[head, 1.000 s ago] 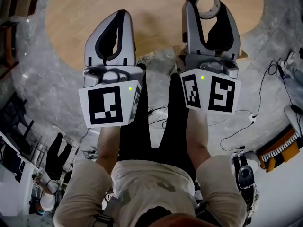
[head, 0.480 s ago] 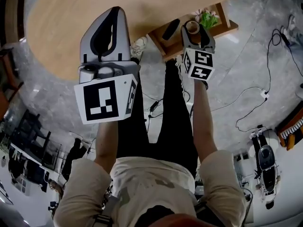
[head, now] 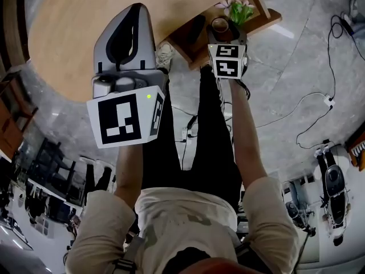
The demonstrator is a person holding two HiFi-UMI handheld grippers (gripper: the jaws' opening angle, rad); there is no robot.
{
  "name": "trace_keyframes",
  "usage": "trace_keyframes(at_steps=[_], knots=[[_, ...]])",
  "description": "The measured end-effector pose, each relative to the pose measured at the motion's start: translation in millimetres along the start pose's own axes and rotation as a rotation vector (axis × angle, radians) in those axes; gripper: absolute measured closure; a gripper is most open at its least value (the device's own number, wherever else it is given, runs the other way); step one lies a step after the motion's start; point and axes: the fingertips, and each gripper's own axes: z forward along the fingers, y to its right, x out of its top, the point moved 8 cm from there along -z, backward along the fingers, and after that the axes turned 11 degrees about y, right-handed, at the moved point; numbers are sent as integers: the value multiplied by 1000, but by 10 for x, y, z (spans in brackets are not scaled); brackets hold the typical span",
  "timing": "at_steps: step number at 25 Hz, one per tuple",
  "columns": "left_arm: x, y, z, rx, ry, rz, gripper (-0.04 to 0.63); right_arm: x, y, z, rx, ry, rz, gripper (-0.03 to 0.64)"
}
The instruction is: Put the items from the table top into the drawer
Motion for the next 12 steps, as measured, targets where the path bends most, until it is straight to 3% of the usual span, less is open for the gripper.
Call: trace_keyframes(at_steps=[3,12], knots=[[-3,46,19,-18,-8,5,588,19,12,20,-33,27,-35,299],[-14,31,10,-10,-7,12,588,-3,-9,-8,-20,19,-41,299]])
